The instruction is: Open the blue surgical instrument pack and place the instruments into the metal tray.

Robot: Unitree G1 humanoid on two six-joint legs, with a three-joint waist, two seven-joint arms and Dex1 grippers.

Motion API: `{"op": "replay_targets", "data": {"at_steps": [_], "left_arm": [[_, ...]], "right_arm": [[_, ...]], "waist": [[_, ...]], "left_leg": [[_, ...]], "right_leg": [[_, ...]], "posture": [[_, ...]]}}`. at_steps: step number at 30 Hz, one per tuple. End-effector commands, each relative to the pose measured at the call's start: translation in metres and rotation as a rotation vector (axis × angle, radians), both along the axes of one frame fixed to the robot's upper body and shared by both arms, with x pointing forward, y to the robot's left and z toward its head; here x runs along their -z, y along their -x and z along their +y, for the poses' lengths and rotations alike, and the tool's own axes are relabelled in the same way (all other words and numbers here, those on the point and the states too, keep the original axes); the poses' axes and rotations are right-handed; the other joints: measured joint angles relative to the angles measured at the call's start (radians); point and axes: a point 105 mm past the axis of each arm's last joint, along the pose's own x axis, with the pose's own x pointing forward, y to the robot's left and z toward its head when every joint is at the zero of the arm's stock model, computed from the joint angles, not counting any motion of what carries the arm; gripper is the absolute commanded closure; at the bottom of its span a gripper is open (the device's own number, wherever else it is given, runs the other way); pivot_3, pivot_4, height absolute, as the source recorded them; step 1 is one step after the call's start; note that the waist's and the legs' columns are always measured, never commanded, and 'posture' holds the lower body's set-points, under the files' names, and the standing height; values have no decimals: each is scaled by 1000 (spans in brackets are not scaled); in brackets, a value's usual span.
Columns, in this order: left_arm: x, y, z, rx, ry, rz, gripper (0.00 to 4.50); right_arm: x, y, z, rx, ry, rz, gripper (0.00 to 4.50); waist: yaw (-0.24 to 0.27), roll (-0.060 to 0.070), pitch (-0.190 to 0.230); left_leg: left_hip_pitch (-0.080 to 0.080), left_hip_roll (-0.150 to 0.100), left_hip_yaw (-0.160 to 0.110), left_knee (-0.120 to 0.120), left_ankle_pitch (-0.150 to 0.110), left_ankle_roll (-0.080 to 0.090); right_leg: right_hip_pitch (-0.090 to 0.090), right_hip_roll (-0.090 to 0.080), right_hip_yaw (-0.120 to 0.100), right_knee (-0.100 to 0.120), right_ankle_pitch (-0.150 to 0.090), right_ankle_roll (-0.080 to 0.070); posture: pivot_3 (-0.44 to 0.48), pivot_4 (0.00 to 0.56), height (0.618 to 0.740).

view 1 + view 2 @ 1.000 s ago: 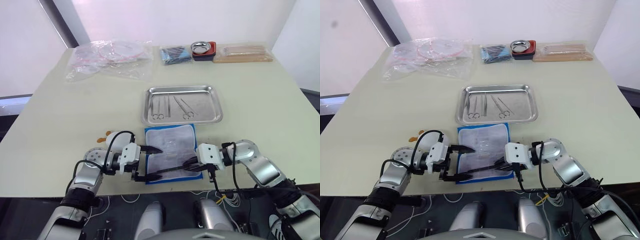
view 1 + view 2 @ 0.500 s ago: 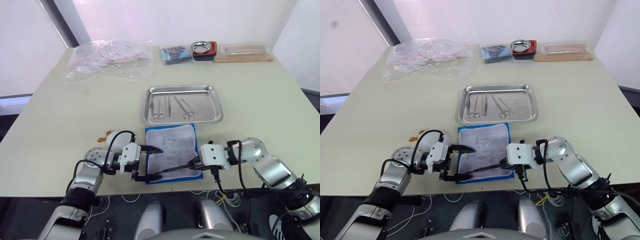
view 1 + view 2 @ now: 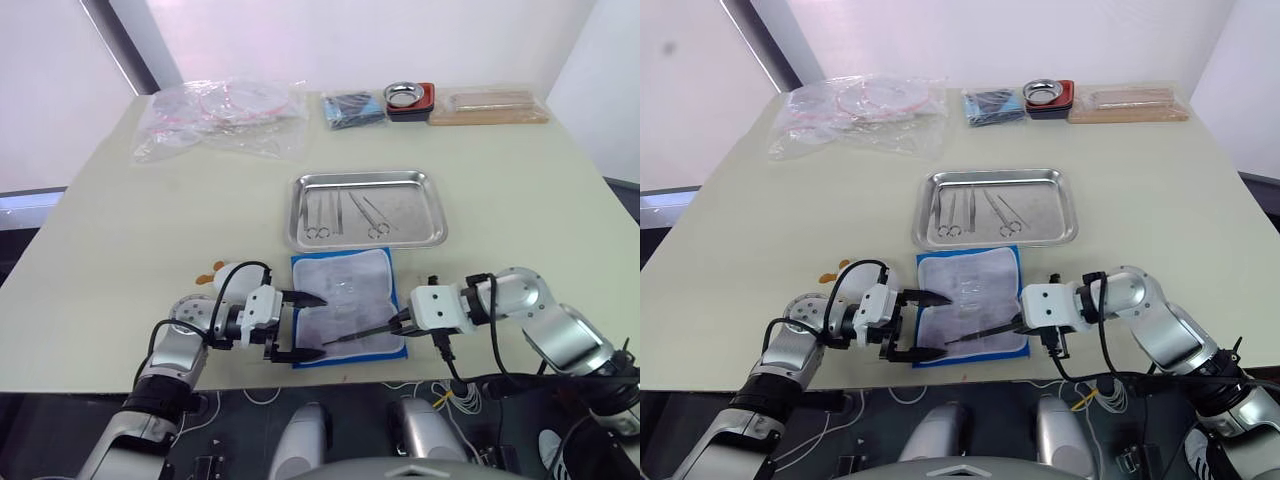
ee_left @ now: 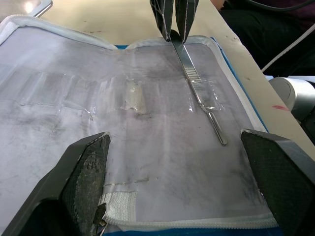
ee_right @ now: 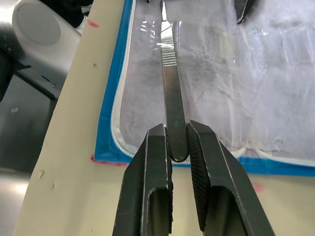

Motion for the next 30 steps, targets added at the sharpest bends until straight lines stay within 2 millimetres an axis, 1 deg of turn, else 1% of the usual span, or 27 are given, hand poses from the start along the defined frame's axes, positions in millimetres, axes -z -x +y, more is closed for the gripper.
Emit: {"op": "replay_targets", "data": {"at_steps": [1, 7, 10, 19, 25, 30], "left_arm": [[37, 19, 5, -3, -83, 170, 0], [38, 18, 4, -1, -82, 171, 0], [38, 18, 3, -2, -80, 172, 0], [39, 19, 2, -2, -76, 173, 0], [39, 19, 1, -8, -71, 171, 0], [39, 18, 1, -9, -69, 170, 0]], "right_arm": [[-19, -3, -1, -11, -14, -63, 4448], [-21, -6, -10, 8, 5, -68, 4448], [-23, -4, -12, 16, 3, -45, 4448], [-26, -4, -31, 17, 53, -50, 4448], [-35, -7, -50, 31, 91, -56, 4448], [-43, -9, -61, 48, 101, -58, 4448]], "waist": [[2, 0, 0], [8, 0, 0], [9, 0, 0], [10, 1, 0], [11, 1, 0], [11, 1, 0]], "left_leg": [[0, 0, 0, 0, 0, 0], [0, -1, 0, 0, 0, 0], [0, -1, 0, 0, 0, 0], [0, -1, 0, 0, 0, 0], [0, -2, 1, 0, 0, 0], [0, -2, 1, 0, 0, 0]], "right_leg": [[0, 0, 0, 0, 0, 0], [0, -1, 0, 0, 0, 0], [0, -1, 0, 0, 0, 0], [0, -1, 0, 0, 0, 0], [0, -2, 0, 0, 0, 0], [0, -2, 0, 0, 0, 0]], "posture": [[0, 150, 740], [0, 150, 740], [0, 150, 740], [0, 150, 740], [0, 150, 740], [0, 150, 740]]}}
